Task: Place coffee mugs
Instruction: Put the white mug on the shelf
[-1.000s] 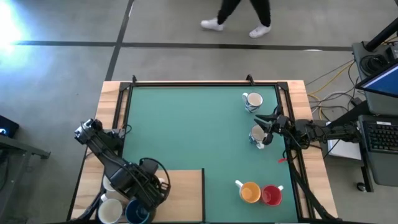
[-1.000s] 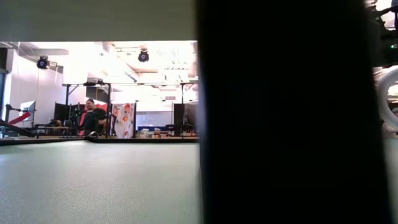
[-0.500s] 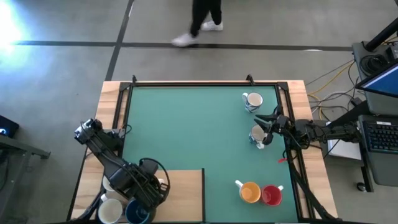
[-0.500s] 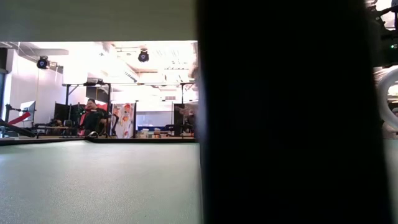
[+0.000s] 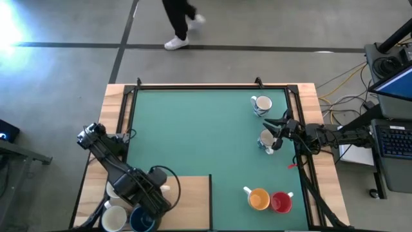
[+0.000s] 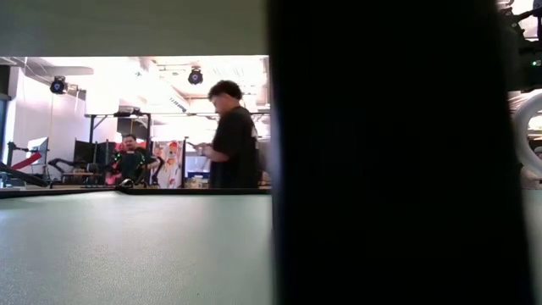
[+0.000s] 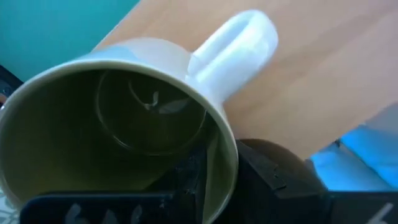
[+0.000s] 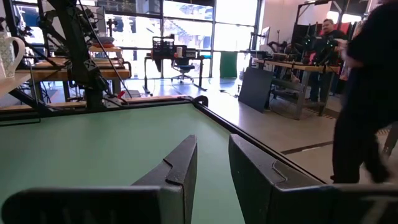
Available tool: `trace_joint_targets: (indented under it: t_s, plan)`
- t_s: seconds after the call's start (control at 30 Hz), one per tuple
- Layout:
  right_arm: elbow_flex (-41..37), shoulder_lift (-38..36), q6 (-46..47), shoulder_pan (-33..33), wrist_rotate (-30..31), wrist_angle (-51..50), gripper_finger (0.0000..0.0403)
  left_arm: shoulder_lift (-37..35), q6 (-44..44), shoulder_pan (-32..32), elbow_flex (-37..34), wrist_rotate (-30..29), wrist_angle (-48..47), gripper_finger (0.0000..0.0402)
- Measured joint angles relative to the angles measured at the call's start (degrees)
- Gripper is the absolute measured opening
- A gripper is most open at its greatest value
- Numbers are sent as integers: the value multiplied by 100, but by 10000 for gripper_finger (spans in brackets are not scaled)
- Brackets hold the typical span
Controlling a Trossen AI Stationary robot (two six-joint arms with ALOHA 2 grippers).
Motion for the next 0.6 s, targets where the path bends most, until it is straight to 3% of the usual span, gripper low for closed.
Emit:
trace_joint_targets:
  t_s: [0.23, 0.6]
  plan:
    - [2, 1, 0, 0, 0, 0, 82, -2, 166, 0, -34, 118, 15, 53]
    - [0, 2, 0, 0, 0, -2, 82, -7, -455, 13, -61, -25, -5, 8]
